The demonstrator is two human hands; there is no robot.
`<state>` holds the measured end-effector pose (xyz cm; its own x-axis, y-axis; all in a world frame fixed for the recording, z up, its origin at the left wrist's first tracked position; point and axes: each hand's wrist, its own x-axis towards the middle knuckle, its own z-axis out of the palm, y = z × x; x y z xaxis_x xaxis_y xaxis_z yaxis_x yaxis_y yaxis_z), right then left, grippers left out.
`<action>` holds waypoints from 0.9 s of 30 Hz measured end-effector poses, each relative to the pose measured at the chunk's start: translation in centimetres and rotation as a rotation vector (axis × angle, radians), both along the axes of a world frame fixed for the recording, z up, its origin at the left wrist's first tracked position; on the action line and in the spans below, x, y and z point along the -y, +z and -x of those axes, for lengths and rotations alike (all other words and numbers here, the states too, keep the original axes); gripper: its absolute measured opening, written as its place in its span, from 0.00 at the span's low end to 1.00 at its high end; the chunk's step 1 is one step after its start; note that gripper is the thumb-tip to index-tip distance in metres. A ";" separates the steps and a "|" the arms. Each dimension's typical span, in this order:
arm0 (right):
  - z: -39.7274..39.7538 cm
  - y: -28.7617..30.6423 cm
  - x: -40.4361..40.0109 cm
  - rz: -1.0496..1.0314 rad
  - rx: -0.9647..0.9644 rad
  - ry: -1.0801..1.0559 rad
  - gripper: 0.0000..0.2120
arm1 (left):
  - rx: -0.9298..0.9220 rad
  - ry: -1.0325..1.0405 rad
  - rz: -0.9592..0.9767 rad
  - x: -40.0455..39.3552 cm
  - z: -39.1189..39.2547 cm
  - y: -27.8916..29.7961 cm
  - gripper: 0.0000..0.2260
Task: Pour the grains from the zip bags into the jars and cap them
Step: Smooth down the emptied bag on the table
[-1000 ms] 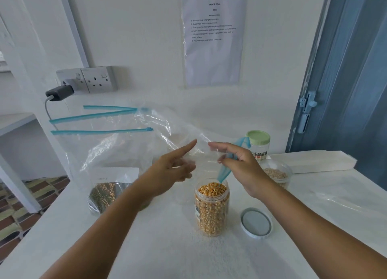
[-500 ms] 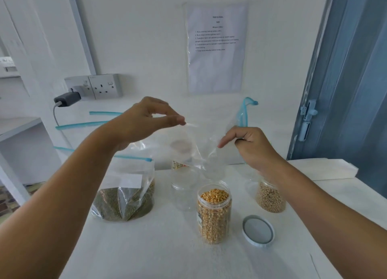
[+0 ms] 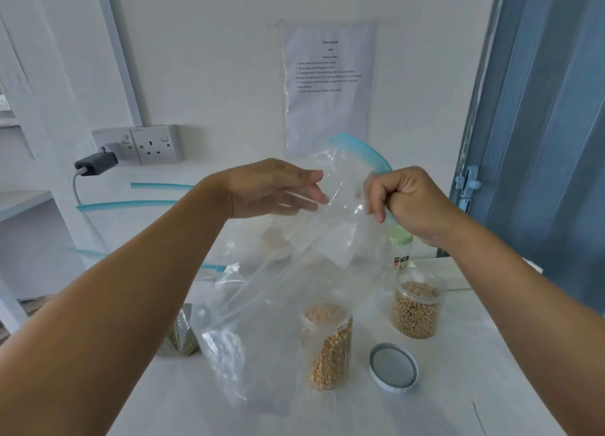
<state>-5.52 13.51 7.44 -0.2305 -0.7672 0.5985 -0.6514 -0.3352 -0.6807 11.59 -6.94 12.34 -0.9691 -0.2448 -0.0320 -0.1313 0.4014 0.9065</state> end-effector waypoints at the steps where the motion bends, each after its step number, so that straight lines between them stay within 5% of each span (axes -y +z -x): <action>1: 0.4 -0.2 -0.2 -0.024 -0.030 -0.061 0.30 | -0.034 0.031 -0.019 0.2 0.1 -0.3 0.12; 4: 1.2 -0.9 -0.5 -0.086 -0.110 -0.417 0.33 | -0.172 0.146 -0.062 1.4 -0.4 -1.0 0.06; 6: 0.6 -1.3 -0.8 -0.077 0.020 -0.519 0.28 | -0.264 0.237 -0.146 2.2 -0.8 -1.3 0.08; 12: -3.1 -4.3 0.6 -0.090 0.661 -0.076 0.18 | -0.398 0.272 -0.294 1.5 -2.1 -1.1 0.09; 17: -4.3 -5.0 2.2 -0.057 1.016 0.262 0.21 | -0.426 0.272 -0.421 1.8 -3.1 -0.7 0.09; 23: -4.0 -4.8 2.7 0.020 0.928 -0.132 0.12 | -0.444 0.355 -0.424 3.4 -4.2 -2.1 0.10; 27: -3.0 -4.8 1.2 0.005 0.887 -0.212 0.11 | -0.383 0.250 -0.478 3.2 -3.3 -3.6 0.15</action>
<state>-2.57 12.34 2.66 -0.7436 -0.6544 0.1374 0.0624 -0.2725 -0.9601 14.85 -10.14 8.73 -0.8492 -0.5085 0.1426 0.1985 -0.0572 0.9784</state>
